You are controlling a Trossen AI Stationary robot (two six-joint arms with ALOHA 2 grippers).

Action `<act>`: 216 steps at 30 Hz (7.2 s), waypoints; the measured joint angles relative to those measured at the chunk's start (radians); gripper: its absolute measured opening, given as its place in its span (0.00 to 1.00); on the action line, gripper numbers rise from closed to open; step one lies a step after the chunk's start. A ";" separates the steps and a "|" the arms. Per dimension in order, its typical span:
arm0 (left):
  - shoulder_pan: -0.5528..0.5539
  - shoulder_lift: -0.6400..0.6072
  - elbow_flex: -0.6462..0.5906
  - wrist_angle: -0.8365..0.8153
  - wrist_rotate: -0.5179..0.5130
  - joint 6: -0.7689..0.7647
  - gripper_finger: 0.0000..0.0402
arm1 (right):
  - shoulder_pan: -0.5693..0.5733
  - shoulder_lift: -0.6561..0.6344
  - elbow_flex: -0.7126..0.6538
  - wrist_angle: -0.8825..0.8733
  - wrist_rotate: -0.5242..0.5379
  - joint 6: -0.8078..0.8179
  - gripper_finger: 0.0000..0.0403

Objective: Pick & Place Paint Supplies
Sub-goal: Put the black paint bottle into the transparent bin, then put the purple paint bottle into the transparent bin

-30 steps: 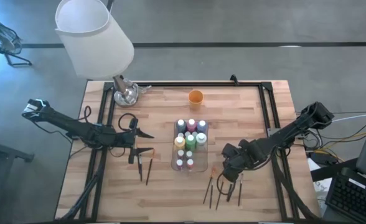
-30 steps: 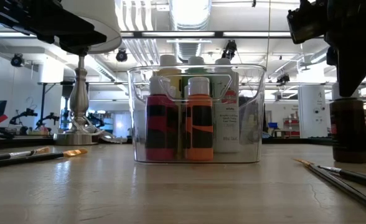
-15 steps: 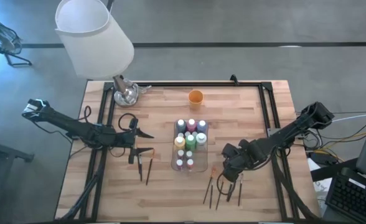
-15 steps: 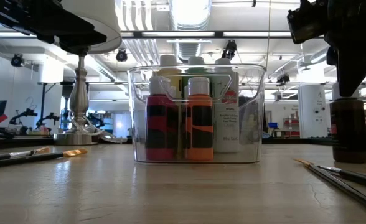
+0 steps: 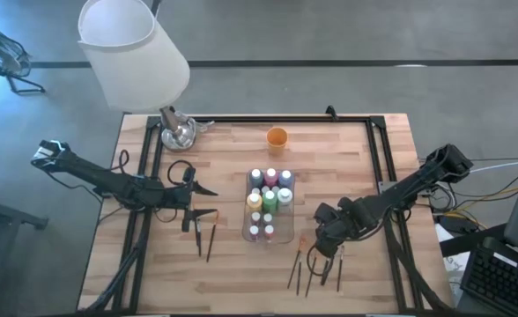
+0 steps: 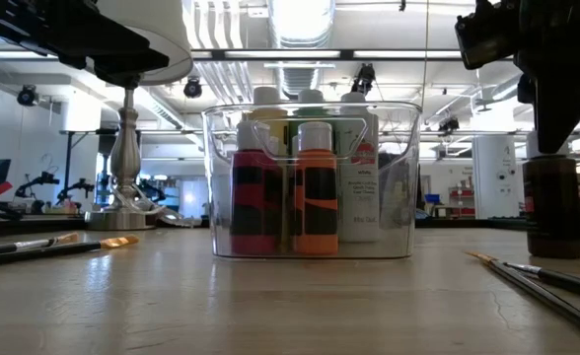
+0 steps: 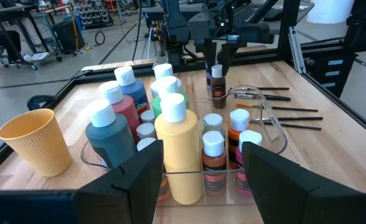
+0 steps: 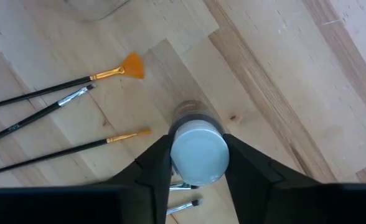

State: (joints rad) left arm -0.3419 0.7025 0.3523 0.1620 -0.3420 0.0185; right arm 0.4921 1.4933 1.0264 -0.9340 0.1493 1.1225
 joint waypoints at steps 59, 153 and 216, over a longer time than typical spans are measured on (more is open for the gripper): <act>0.000 0.000 0.000 -0.004 0.000 0.000 0.55 | -0.069 0.117 0.497 -0.093 0.115 -0.346 0.29; 0.000 0.000 0.000 -0.014 0.000 0.000 0.55 | -0.241 0.371 0.423 0.073 -0.015 -0.538 0.45; 0.000 0.000 0.000 -0.038 0.000 0.000 0.55 | 0.259 0.020 0.375 -0.551 -0.016 0.244 0.16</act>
State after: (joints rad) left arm -0.3418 0.7025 0.3523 0.1242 -0.3422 0.0185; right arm 0.7507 1.5135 1.4011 -1.4854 0.1332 1.3669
